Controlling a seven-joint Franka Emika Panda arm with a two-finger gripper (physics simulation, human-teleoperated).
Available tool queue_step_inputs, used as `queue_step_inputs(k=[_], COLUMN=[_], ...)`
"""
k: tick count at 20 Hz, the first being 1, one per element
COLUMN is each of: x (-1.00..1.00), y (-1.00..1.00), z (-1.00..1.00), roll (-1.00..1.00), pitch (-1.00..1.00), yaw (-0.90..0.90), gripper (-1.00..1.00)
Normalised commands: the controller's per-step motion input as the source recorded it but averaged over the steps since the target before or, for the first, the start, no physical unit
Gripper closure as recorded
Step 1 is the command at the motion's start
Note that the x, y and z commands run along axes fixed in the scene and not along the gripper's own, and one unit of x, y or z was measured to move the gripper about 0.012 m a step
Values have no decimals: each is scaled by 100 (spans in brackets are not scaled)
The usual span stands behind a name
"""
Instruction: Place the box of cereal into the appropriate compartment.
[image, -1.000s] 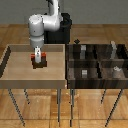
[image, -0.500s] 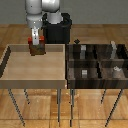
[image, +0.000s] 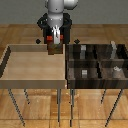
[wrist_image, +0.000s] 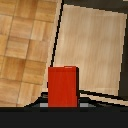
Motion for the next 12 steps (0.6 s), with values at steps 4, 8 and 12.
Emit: queue_step_inputs(k=[4, 8, 12], x=[0, 0, 0], y=[100, 100, 100], z=[0, 0, 0], roll=[0, 0, 0], pitch=[0, 0, 0], yaw=[0, 0, 0], gripper=[100, 100, 100])
